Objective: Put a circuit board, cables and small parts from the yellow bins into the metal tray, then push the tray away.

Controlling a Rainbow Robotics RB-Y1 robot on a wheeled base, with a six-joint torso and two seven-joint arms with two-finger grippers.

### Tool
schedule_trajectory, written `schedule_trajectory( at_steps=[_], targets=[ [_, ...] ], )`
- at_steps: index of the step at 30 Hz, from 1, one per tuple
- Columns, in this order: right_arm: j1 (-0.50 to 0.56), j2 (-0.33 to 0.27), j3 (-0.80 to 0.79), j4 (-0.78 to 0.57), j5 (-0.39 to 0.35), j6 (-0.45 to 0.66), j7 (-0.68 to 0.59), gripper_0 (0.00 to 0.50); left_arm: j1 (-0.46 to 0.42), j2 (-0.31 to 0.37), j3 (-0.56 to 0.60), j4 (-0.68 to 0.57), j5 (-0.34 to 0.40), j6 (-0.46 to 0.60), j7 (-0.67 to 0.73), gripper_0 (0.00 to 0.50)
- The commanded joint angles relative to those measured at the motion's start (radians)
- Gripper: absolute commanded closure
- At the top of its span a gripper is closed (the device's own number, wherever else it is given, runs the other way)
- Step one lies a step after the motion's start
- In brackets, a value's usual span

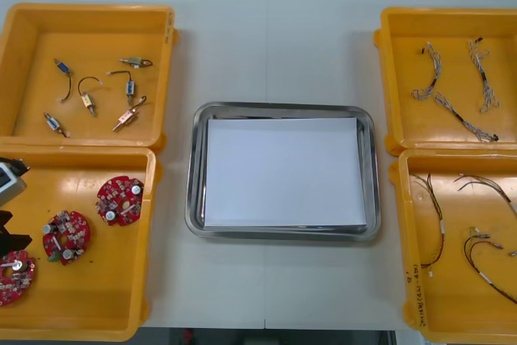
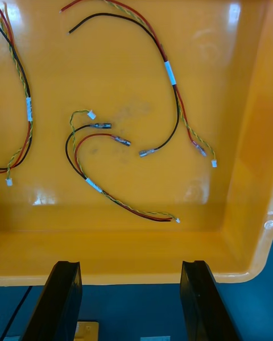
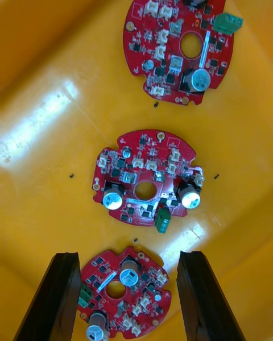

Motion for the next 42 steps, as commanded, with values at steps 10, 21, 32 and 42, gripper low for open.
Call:
schedule_trajectory(
  at_steps=[10,21,32,42],
  targets=[
    [0.112,0.004,0.135,-0.028,0.063,-0.131,0.024,0.000,-0.096,0.055,-0.177,0.047,-0.022,-0.056,-0.092,0.000],
    [0.190,0.002,0.278,-0.028,0.191,-0.309,0.045,0.000,-0.204,0.049,-0.294,0.097,-0.048,-0.058,-0.105,0.000],
    [0.198,0.001,0.303,0.040,0.168,-0.393,0.235,0.000,-0.298,0.049,-0.418,0.139,-0.075,-0.087,-0.115,0.000],
    [0.189,-0.001,0.312,0.113,0.154,-0.432,0.482,0.000,-0.313,0.049,-0.461,0.149,-0.097,-0.104,-0.128,0.000]
  ],
)
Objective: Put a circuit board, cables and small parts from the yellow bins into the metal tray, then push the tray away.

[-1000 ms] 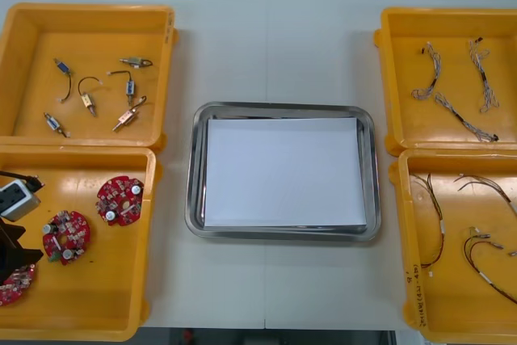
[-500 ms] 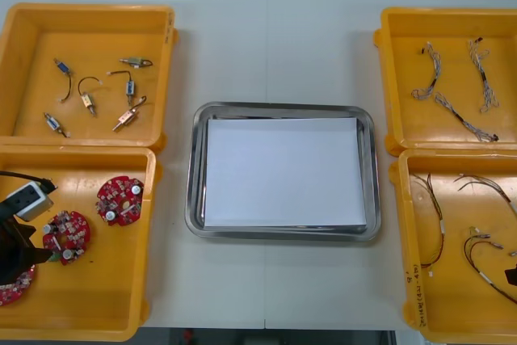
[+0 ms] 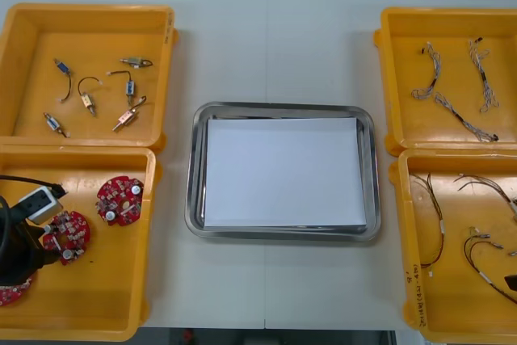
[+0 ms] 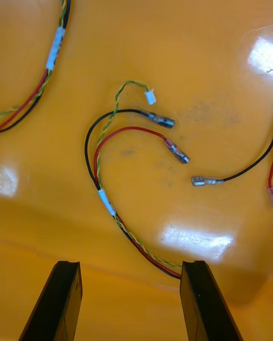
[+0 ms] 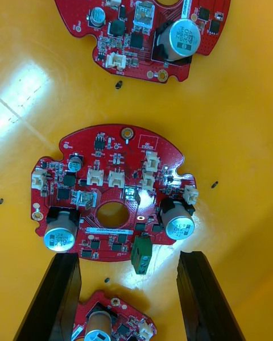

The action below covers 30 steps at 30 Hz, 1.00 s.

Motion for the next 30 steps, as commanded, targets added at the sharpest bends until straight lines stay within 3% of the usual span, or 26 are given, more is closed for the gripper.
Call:
schedule_trajectory(
  at_steps=[1,12,30],
  targets=[
    [0.017,-0.002,0.017,0.017,-0.013,-0.014,0.115,0.000,-0.019,0.026,-0.019,0.004,-0.018,-0.012,-0.127,0.000],
    [0.014,-0.002,0.103,0.063,-0.004,-0.112,0.137,0.000,-0.021,0.030,-0.059,0.014,-0.043,-0.045,-0.136,0.000],
    [-0.029,-0.009,0.163,0.132,0.033,-0.161,0.160,0.000,-0.021,0.036,-0.081,0.020,-0.069,-0.064,-0.136,0.000]
  ],
)
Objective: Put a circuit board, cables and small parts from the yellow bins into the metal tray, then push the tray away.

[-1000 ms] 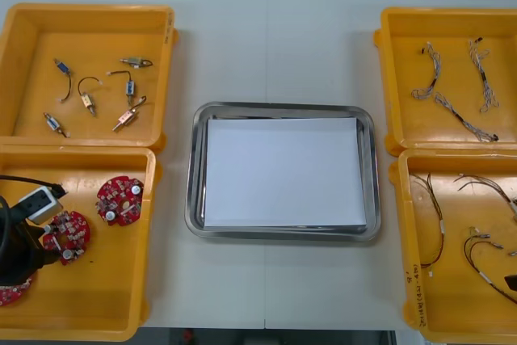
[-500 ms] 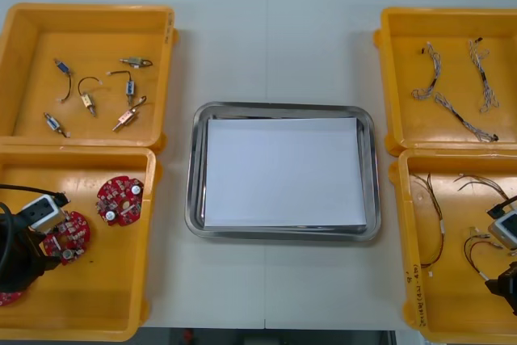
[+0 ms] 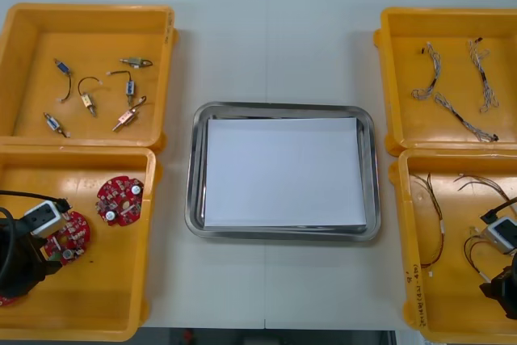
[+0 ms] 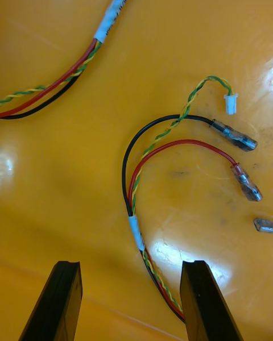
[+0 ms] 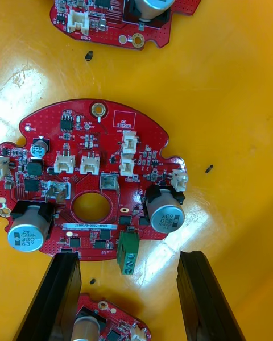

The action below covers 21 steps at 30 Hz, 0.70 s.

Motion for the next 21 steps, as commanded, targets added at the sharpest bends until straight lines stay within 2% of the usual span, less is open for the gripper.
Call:
schedule_trajectory(
  at_steps=[1,7,13,16,21],
  targets=[
    [-0.019,-0.009,0.034,0.018,0.017,-0.014,0.042,0.000,-0.020,0.036,-0.014,0.004,-0.014,-0.012,-0.112,0.000],
    [-0.028,-0.011,0.048,0.018,0.034,-0.017,0.045,0.000,-0.040,0.034,-0.034,0.007,-0.020,-0.012,-0.109,0.000],
    [-0.036,-0.019,0.068,0.032,0.052,-0.045,0.050,0.000,-0.095,0.034,-0.120,0.044,-0.024,-0.069,-0.109,0.000],
    [-0.037,-0.020,0.081,0.062,0.058,-0.088,0.059,0.000,-0.097,0.034,-0.122,0.044,-0.024,-0.070,-0.109,0.000],
    [-0.037,-0.020,0.083,0.068,0.055,-0.091,0.065,0.000,-0.095,0.034,-0.122,0.044,-0.027,-0.070,-0.110,0.000]
  ],
)
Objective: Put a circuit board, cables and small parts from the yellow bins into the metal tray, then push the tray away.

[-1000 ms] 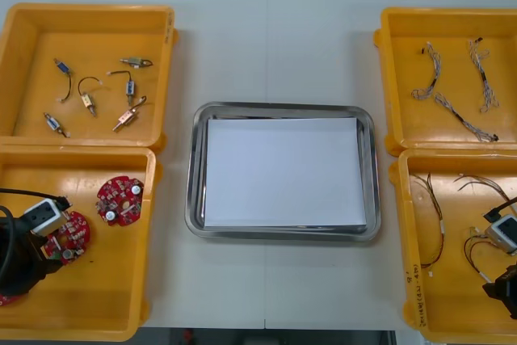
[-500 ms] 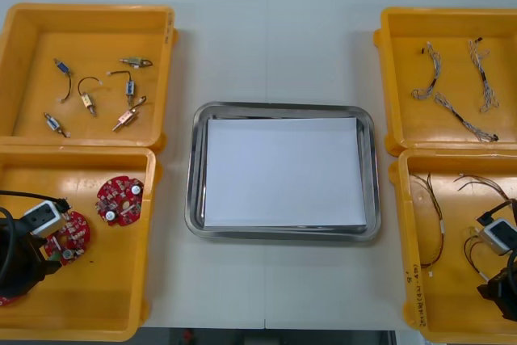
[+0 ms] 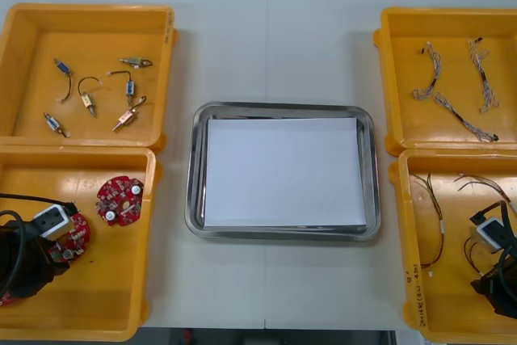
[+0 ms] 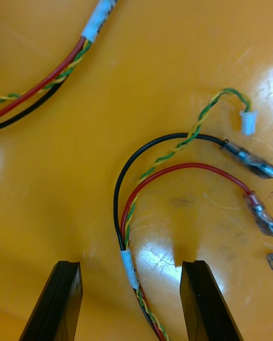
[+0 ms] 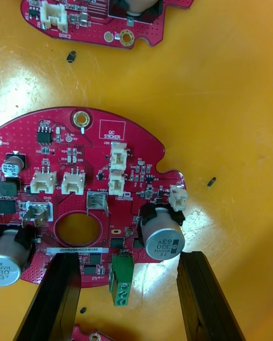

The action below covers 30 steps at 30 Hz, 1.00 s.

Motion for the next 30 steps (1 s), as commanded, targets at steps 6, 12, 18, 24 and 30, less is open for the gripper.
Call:
schedule_trajectory(
  at_steps=[6,12,18,24,30],
  targets=[
    [-0.004,-0.020,0.014,-0.001,0.027,-0.005,0.044,0.000,-0.005,0.034,0.003,-0.004,-0.016,-0.010,-0.109,0.000],
    [-0.001,-0.020,0.019,-0.001,0.039,-0.004,0.044,0.000,0.000,0.034,0.004,-0.002,-0.018,-0.010,-0.110,0.000],
    [0.003,-0.020,0.029,-0.001,0.047,-0.010,0.039,0.000,0.004,0.034,0.004,-0.002,-0.021,-0.010,-0.110,0.500],
    [0.008,-0.012,0.039,-0.001,0.045,-0.020,0.035,0.000,0.007,0.034,0.004,-0.004,-0.024,-0.010,-0.110,0.500],
    [0.020,-0.006,0.039,-0.001,0.064,-0.040,0.036,0.000,0.009,0.034,0.004,-0.004,-0.024,-0.010,-0.112,0.500]
  ],
)
